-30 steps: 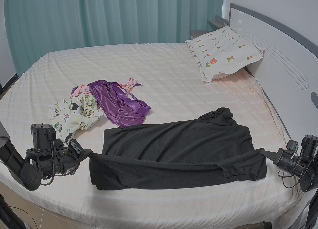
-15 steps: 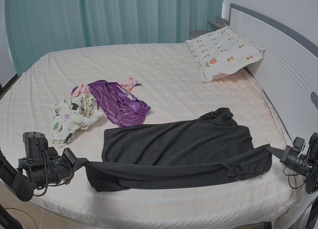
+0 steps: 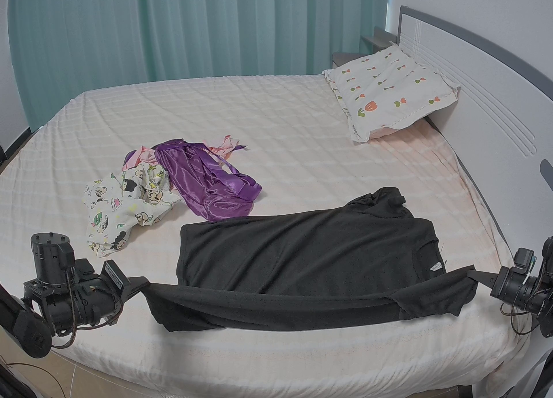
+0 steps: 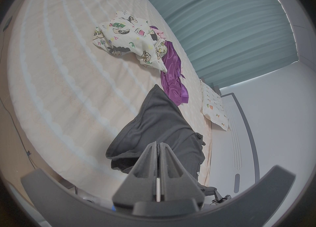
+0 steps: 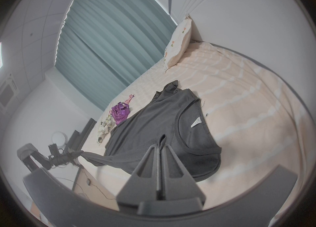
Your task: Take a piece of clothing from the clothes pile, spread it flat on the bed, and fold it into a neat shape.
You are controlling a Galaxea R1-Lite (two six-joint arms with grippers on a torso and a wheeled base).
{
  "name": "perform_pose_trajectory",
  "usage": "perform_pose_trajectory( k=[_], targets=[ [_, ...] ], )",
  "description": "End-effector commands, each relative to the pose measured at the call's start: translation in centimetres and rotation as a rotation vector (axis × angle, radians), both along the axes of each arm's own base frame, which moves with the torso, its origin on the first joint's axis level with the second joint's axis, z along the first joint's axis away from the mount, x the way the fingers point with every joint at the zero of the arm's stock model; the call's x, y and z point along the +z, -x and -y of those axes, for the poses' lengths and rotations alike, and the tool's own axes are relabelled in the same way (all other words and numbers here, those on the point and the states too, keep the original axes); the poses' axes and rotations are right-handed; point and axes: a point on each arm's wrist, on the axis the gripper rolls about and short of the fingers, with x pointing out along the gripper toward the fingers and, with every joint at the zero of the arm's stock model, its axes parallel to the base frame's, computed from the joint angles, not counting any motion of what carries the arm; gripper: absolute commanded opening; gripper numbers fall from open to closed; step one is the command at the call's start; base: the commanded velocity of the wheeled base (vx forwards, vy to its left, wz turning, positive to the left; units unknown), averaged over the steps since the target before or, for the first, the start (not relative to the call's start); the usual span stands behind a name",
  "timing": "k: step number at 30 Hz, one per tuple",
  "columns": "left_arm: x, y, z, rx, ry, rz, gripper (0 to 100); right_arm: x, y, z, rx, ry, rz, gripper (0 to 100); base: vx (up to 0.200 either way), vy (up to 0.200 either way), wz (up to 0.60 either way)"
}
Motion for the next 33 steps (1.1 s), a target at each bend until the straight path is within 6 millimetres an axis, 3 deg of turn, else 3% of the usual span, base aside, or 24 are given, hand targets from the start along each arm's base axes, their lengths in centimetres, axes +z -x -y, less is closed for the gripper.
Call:
perform_pose_trajectory(
  k=[1, 10, 16, 23, 33],
  targets=[
    [0.2, 1.3, -0.1, 0.0, 0.002, 0.009, 0, 0.3, 1.0, 0.3, -0.012, 0.045, 0.015, 0, 0.0, 0.0, 0.0],
    [-0.4, 2.8, -0.1, -0.008, -0.011, -0.022, 0, 0.6, 1.9, 0.4, 0.001, 0.086, 0.025, 0, 0.0, 0.0, 0.0],
    [-0.5, 2.5, 0.0, -0.009, -0.015, -0.024, 0, -0.2, 1.7, 0.4, 0.029, 0.104, -0.018, 0, 0.0, 0.0, 0.0],
    [-1.7, -0.1, 0.2, 0.0, -0.032, -0.079, 0, -0.7, 0.6, 0.8, 0.029, 0.096, -0.034, 0, 0.0, 0.0, 0.0],
    [-3.9, -2.4, 0.5, 0.017, -0.045, -0.101, 0, -1.4, -1.2, 1.1, 0.048, 0.085, -0.055, 0, 0.0, 0.0, 0.0]
  ],
)
